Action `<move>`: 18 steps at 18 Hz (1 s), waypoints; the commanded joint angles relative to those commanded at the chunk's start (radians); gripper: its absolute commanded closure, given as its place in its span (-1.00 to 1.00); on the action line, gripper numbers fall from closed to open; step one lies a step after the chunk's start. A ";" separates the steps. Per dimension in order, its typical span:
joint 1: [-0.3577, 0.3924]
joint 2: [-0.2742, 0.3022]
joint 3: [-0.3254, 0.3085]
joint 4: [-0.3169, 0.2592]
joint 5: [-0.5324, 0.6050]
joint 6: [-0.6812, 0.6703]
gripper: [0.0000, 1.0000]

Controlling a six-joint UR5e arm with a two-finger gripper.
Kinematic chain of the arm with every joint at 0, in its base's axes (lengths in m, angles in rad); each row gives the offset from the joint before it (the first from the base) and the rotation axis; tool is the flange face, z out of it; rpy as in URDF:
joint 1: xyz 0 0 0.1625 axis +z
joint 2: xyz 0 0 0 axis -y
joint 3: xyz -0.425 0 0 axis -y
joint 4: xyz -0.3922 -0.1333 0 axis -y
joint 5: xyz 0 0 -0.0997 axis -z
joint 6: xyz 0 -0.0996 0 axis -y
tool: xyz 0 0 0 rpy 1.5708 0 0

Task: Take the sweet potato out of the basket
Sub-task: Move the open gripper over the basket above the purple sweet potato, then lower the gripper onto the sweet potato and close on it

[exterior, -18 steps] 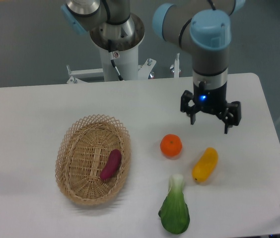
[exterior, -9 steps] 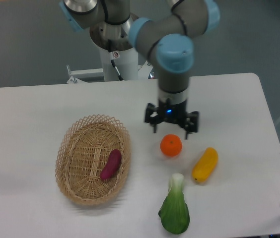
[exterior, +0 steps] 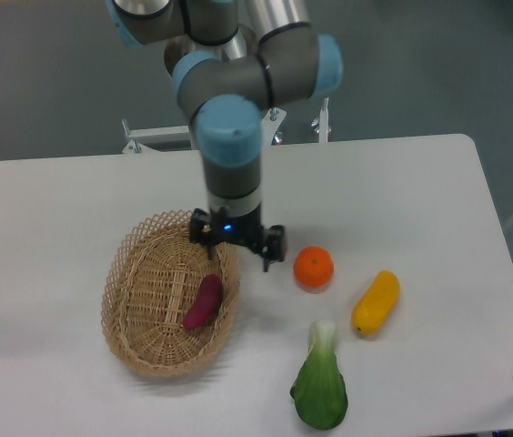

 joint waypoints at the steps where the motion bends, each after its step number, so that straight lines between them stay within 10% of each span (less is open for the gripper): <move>1: -0.012 -0.005 0.002 0.000 0.000 -0.002 -1.00; 18: -0.052 -0.129 0.008 0.060 0.015 -0.026 -1.00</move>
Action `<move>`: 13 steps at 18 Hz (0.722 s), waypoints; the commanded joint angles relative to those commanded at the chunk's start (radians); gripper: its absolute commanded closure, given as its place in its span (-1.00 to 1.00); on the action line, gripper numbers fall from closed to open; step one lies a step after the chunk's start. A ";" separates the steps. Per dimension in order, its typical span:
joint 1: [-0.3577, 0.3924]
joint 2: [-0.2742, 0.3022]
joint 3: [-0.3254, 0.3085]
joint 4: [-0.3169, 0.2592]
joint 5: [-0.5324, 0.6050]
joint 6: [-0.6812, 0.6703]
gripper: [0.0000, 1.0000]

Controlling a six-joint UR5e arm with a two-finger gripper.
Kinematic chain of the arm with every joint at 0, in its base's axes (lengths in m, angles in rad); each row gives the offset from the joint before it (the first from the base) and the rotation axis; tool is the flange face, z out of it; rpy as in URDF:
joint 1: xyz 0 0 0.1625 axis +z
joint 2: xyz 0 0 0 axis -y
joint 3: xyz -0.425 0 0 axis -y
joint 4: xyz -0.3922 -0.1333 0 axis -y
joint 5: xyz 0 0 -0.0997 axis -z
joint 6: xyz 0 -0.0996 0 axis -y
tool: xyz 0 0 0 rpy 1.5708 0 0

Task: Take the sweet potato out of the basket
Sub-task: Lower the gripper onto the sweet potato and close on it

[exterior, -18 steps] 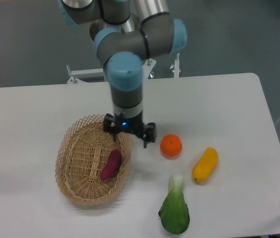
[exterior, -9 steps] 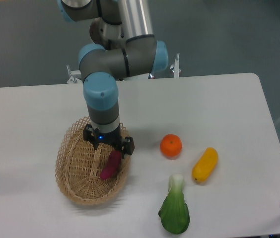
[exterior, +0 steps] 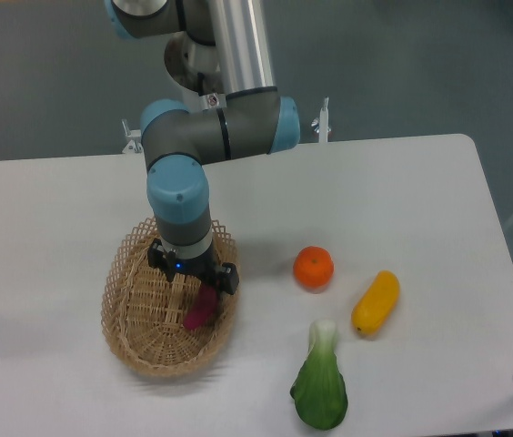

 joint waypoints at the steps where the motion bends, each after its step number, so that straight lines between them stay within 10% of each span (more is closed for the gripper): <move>1: 0.000 -0.005 0.000 0.002 0.000 0.002 -1.00; 13: 0.000 -0.032 0.003 0.009 0.003 0.002 -0.84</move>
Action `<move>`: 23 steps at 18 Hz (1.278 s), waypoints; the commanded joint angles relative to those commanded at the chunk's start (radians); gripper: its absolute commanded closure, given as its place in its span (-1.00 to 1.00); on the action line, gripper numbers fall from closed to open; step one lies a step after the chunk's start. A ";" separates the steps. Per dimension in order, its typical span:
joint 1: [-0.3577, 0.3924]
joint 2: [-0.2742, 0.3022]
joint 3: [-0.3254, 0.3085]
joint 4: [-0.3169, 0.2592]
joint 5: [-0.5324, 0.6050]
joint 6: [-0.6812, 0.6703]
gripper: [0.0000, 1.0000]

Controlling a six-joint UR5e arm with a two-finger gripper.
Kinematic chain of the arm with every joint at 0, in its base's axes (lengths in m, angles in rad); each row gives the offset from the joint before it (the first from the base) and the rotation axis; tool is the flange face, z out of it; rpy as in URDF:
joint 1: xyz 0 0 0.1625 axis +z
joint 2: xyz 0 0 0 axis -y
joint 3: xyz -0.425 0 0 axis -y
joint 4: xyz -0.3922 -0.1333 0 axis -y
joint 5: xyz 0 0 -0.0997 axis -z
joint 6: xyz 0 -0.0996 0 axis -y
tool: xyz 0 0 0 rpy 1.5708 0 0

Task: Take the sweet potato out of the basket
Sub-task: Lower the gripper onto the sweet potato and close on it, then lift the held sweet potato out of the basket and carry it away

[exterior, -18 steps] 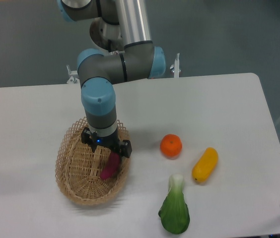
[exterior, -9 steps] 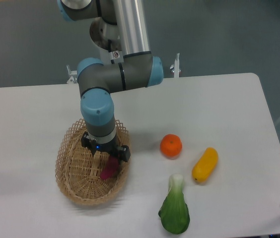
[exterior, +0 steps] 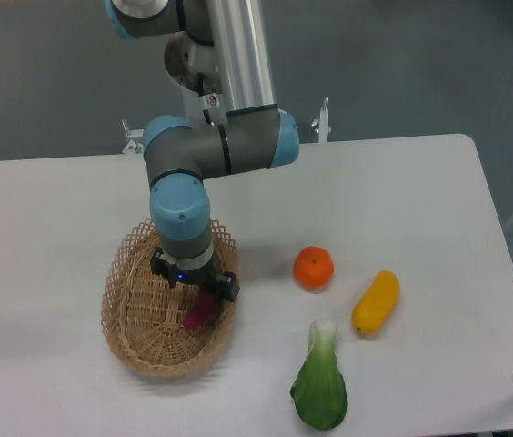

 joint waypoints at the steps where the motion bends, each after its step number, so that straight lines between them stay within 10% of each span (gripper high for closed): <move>1: 0.000 0.000 0.002 0.000 0.000 0.000 -0.71; 8: 0.000 0.003 0.005 -0.002 0.032 -0.002 0.33; 23: 0.060 0.138 0.075 -0.023 0.029 0.084 0.49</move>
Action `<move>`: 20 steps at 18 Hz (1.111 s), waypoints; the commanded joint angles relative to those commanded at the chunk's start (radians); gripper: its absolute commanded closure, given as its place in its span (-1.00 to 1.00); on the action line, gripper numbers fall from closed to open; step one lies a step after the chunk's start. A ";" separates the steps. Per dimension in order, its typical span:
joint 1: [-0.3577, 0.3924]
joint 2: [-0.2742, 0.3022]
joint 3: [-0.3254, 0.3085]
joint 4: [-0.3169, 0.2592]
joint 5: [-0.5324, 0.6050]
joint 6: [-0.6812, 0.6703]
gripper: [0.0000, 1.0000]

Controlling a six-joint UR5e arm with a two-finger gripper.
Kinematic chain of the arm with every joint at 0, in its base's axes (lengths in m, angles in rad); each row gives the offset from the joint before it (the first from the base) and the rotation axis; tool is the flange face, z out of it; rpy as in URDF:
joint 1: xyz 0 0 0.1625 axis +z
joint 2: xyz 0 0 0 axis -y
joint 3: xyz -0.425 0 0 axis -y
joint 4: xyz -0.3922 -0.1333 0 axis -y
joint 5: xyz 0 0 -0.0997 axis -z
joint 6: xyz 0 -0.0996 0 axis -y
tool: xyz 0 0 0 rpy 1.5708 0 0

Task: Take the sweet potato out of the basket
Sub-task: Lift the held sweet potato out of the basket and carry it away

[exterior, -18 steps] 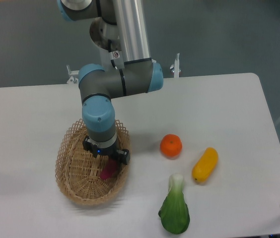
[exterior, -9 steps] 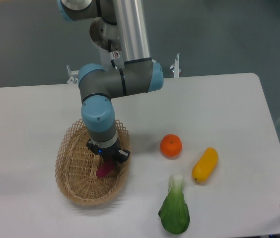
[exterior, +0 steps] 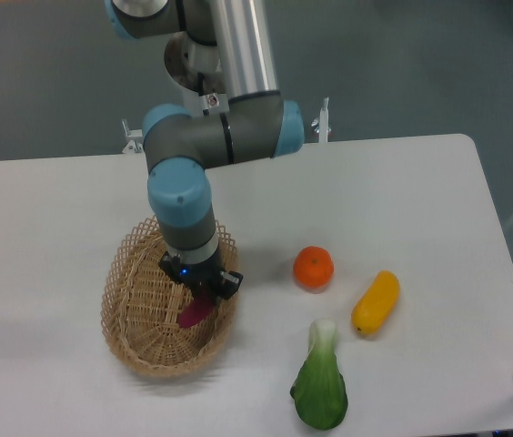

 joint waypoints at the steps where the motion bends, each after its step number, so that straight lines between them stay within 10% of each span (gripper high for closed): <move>1: 0.014 0.017 0.005 -0.003 -0.002 0.014 0.49; 20: 0.545 0.106 0.063 -0.149 -0.106 0.718 0.49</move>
